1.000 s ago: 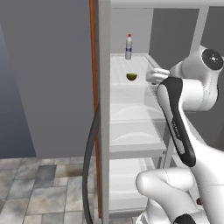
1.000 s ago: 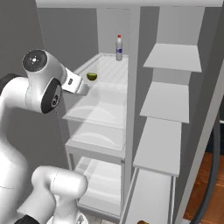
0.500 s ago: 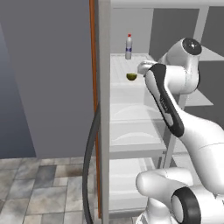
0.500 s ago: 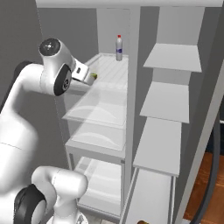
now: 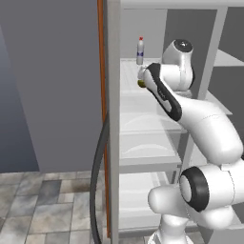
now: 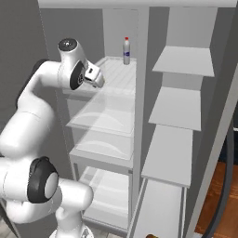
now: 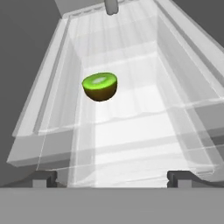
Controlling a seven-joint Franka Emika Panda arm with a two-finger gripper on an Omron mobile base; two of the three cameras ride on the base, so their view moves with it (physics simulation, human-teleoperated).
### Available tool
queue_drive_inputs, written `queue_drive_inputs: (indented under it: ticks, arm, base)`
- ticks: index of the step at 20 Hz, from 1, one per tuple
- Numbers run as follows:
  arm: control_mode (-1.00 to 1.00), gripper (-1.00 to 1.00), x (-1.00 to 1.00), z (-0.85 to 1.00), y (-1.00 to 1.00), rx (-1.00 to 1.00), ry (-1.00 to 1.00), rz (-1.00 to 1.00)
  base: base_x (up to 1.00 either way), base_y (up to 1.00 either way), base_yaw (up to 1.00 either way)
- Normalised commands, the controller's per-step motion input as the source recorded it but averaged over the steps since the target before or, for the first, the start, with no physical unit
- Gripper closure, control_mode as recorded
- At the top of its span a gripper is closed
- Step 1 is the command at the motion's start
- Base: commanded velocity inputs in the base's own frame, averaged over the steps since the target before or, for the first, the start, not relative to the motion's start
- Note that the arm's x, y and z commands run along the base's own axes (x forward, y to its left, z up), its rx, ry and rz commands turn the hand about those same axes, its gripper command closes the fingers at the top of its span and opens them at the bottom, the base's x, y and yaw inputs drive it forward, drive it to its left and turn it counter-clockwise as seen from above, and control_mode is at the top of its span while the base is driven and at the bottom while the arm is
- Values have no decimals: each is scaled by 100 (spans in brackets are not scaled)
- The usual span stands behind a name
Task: Take the pear and kiwi from the fridge shelf and place them in the freezer drawer to begin freezing them.
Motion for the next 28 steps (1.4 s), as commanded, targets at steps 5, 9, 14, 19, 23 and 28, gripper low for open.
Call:
queue_drive_inputs:
  ticks: [5,9,14,19,23,28]
  arm:
    - [-100,-100,47,-14,1,0,1,0]
    - [-100,-100,50,-17,0,0,0,0]
    - [-100,-100,49,-11,0,0,0,0]
    - [-100,-100,42,-5,0,0,0,0]
    - [-100,-100,39,-11,0,0,0,0]
    - [-100,-100,43,-22,0,0,4,0]
  base:
    - [0,0,0]
    - [0,0,0]
    - [0,0,0]
    - [0,0,0]
    - [0,0,0]
    - [0,0,0]
